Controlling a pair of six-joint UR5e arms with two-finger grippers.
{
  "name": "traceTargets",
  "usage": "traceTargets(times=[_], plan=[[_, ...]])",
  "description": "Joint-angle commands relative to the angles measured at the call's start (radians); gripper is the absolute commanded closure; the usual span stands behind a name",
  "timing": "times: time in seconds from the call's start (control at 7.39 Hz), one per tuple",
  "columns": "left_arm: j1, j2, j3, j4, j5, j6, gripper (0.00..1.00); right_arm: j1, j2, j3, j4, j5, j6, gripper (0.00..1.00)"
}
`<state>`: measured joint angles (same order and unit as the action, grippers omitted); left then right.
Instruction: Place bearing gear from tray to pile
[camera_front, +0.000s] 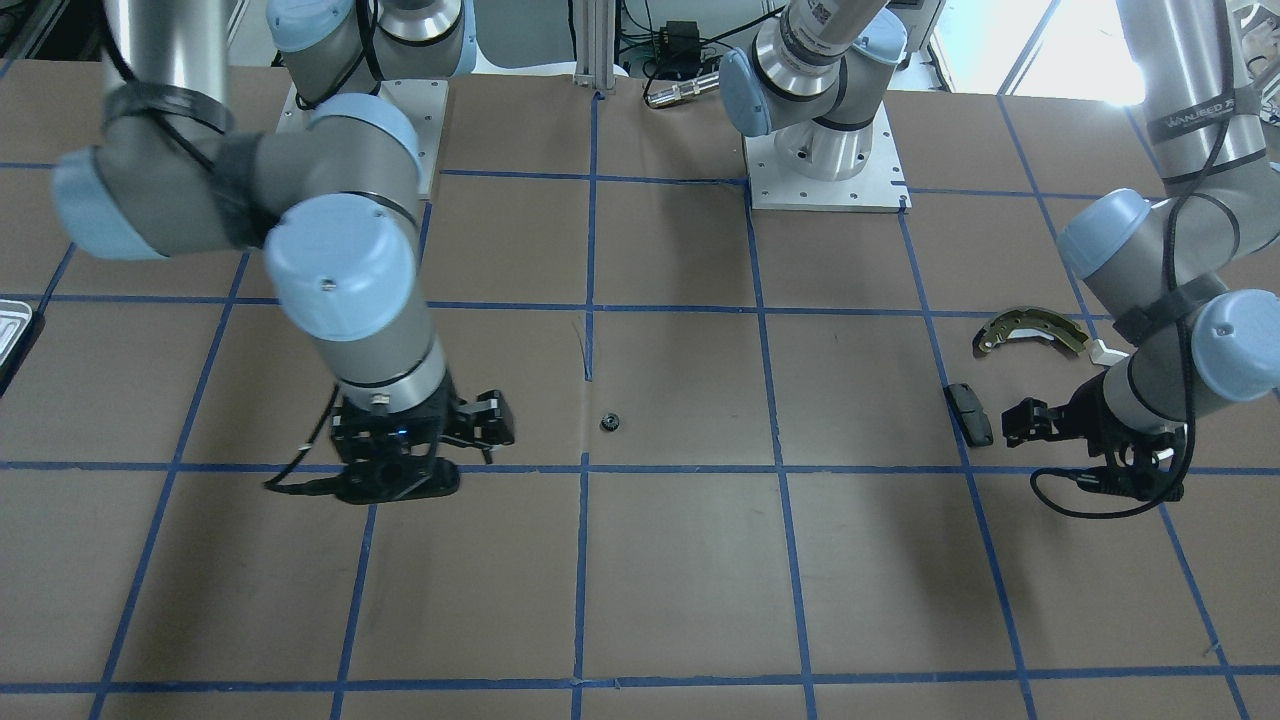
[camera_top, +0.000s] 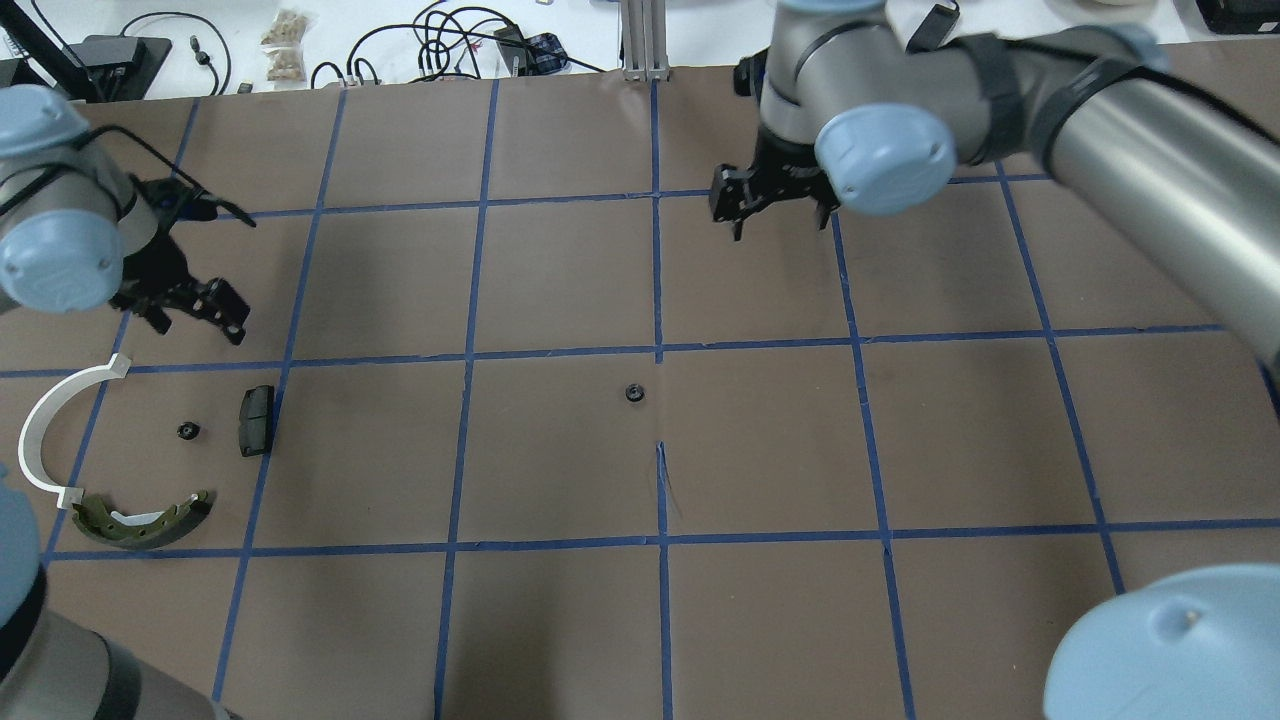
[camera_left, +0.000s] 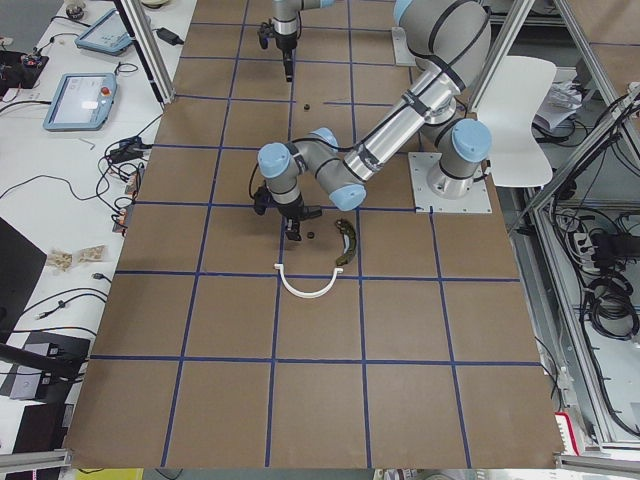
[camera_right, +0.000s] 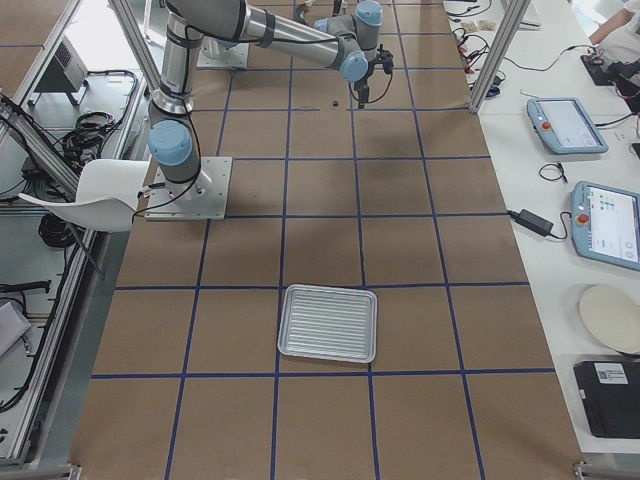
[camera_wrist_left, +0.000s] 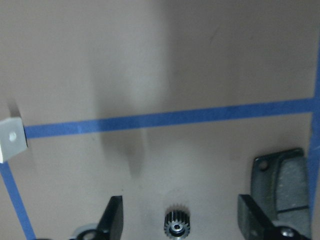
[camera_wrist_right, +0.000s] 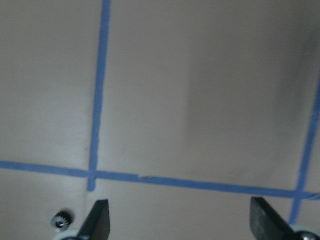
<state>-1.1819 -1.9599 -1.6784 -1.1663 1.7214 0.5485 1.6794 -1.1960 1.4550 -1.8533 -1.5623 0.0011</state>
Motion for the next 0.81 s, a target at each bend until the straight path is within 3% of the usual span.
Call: traceTargets(times=[0.0,0.27,0.41,0.68], plan=[[-0.193,-0.002,0.162,-0.18,-0.116,-0.249,0.0,-0.084,-0.052,-0.201,0.298,-0.065,-0.053,0.0],[-0.373,-0.017,0.154,-0.155,-0.138,-0.394,0.0,-0.069,-0.144,-0.171,0.313,-0.039,-0.062,0.0],[-0.471,-0.028,0.149,-0.136,-0.143,-0.473,0.0,-0.066,-0.195,-0.098,0.292,0.017,-0.05,0.0],[-0.582,-0.062,0.119,-0.069,-0.147,-0.558,0.0,-0.073,-0.226,0.013,0.095,0.008,-0.049,0.0]])
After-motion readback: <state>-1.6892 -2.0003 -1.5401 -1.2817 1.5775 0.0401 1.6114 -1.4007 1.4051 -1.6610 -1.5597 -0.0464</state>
